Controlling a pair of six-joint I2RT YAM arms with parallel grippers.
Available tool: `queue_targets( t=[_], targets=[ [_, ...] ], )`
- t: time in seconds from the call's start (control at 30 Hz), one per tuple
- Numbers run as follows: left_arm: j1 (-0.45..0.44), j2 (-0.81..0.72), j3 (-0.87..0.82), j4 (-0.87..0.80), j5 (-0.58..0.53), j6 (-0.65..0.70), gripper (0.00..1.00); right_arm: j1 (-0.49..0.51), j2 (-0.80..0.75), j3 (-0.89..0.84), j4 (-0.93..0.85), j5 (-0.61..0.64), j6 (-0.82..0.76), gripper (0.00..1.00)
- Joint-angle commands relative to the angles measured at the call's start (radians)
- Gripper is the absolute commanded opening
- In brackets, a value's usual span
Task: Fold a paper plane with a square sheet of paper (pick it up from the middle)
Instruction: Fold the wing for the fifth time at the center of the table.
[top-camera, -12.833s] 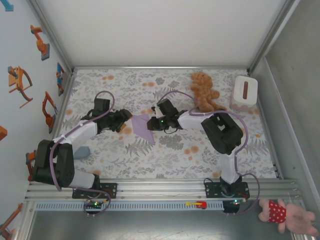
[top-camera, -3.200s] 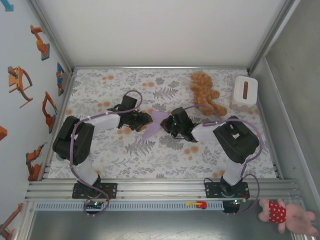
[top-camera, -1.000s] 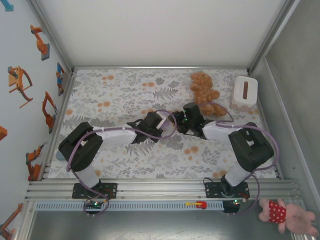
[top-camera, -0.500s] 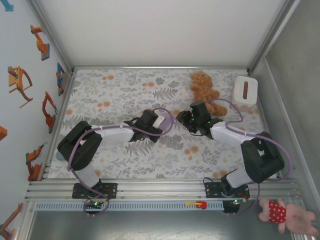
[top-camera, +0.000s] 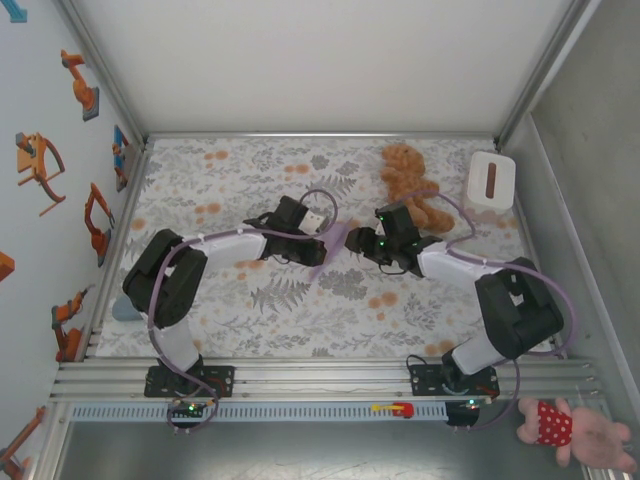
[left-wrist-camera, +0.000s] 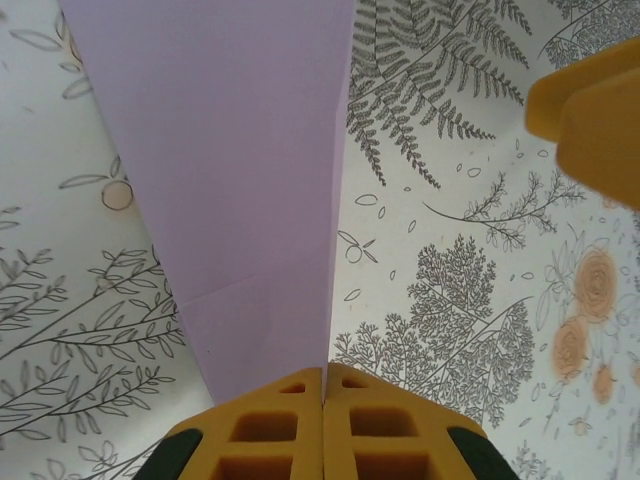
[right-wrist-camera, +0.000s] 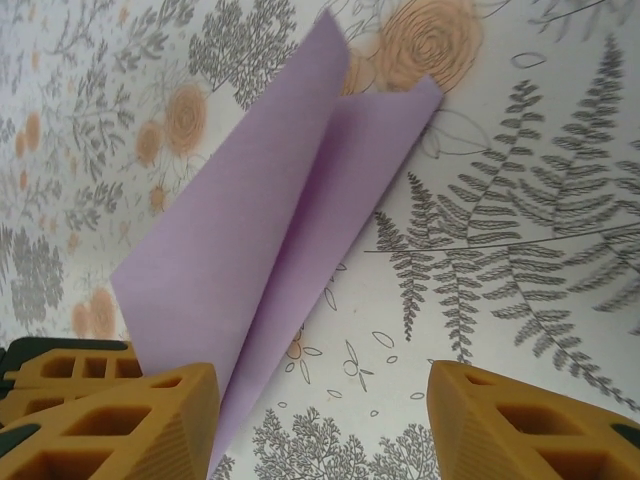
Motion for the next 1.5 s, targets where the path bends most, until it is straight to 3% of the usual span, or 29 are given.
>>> queue_targets(
  t=[0.0,0.23,0.7,0.97,1.47],
  targets=[
    [0.024,0.03,0.027,-0.063,0.111,-0.046,0.05,-0.005,0.029,0.006,0.077,-0.068,-0.067,0.57],
    [0.055,0.069,0.046,-0.057,0.202,-0.092,0.05,-0.005,0.087,0.01,0.118,-0.124,-0.094,0.63],
    [0.082,0.14,0.082,-0.064,0.275,-0.164,0.05,0.002,0.189,0.075,0.122,-0.159,-0.114,0.64],
    [0.101,0.17,0.072,-0.007,0.365,-0.23,0.05,0.001,0.24,0.132,0.088,-0.161,-0.137,0.61],
    [0.117,0.185,0.05,0.02,0.386,-0.248,0.05,0.001,0.314,0.191,0.011,-0.122,-0.153,0.56]
  ],
)
